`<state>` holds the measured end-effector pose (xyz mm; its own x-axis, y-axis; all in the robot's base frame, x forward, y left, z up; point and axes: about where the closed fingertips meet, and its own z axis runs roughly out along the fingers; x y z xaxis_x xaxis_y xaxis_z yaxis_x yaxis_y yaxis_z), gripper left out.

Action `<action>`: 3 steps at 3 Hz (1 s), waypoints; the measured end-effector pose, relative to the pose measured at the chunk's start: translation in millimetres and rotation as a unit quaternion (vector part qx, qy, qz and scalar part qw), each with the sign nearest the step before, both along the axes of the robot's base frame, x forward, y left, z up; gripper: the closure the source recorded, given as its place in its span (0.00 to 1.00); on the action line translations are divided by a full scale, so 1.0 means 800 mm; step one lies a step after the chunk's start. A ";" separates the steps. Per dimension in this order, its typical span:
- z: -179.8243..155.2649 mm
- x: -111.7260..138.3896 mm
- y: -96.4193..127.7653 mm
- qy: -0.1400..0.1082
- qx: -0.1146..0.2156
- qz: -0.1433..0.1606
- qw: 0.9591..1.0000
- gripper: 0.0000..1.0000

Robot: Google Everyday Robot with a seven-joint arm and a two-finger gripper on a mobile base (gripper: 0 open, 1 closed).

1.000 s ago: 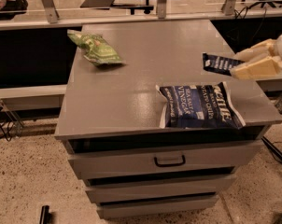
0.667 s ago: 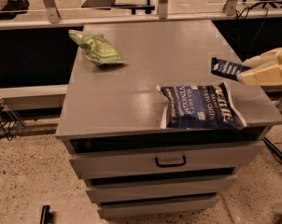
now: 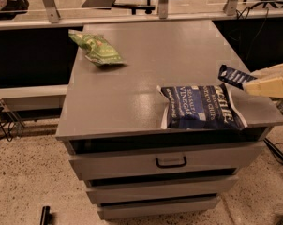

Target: Move rxbar blueberry near blue chip bag

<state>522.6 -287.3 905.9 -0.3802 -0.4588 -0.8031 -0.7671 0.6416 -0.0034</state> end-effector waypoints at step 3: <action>-0.025 -0.025 -0.027 0.020 0.031 -0.075 0.996 0.50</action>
Offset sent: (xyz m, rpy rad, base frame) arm -0.0300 -0.0182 -0.0182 0.0799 0.0434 -0.1609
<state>502.8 -308.6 885.9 -0.4725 -0.3435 -0.8116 -0.6609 0.7474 0.0685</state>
